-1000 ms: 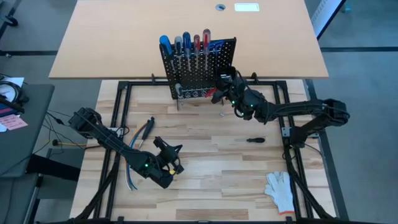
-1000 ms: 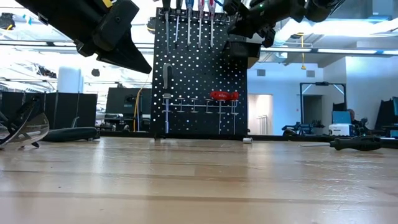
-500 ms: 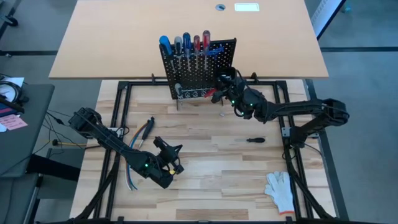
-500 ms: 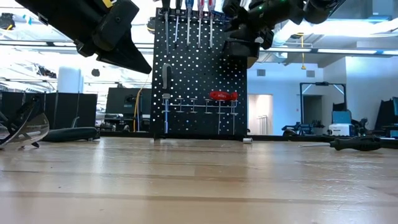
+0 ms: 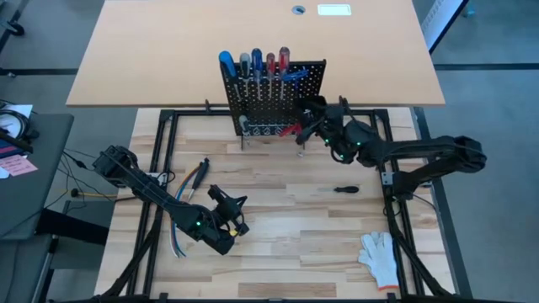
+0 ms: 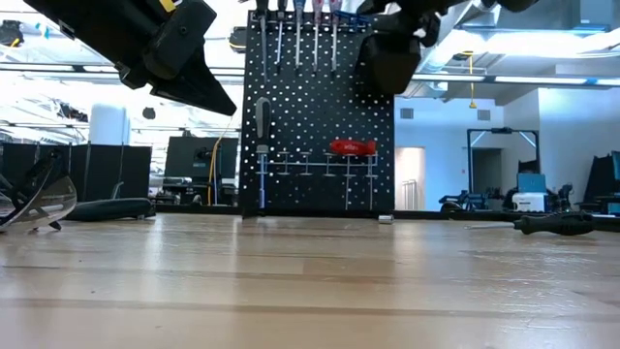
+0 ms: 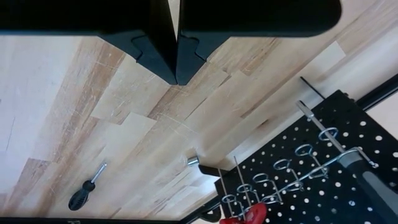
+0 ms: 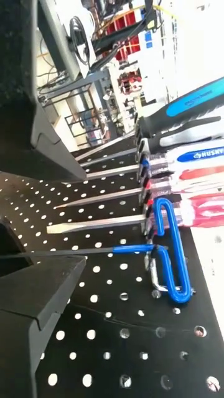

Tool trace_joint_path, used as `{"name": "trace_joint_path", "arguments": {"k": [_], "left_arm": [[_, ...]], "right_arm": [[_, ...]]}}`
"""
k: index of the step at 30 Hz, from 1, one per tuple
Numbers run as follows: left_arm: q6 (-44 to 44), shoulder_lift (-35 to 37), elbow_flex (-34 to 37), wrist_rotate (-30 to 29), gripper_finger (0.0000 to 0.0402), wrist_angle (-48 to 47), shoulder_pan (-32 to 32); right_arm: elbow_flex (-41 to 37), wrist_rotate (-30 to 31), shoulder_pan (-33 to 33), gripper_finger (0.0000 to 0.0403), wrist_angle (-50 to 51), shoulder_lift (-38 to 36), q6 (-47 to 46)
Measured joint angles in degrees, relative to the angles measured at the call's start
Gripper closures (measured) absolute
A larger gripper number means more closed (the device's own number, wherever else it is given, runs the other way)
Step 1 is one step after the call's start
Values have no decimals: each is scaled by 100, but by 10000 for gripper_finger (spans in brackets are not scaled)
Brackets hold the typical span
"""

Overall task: Hang tools onto peg board
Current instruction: Hang the black screwdriver on the pegboard

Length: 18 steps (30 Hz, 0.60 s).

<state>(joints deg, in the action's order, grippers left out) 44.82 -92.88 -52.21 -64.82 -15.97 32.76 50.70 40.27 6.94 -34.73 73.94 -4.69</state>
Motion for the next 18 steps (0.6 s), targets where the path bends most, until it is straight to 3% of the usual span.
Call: {"name": "trace_joint_path", "arguments": {"k": [8, 18], "left_arm": [[28, 0, 0, 0, 401, 0, 1], [44, 0, 0, -2, 401, -2, 1]], "right_arm": [[0, 11, -24, 193, 317, -98, 0], [1, -9, 231, 182, 260, 471, -120]]}}
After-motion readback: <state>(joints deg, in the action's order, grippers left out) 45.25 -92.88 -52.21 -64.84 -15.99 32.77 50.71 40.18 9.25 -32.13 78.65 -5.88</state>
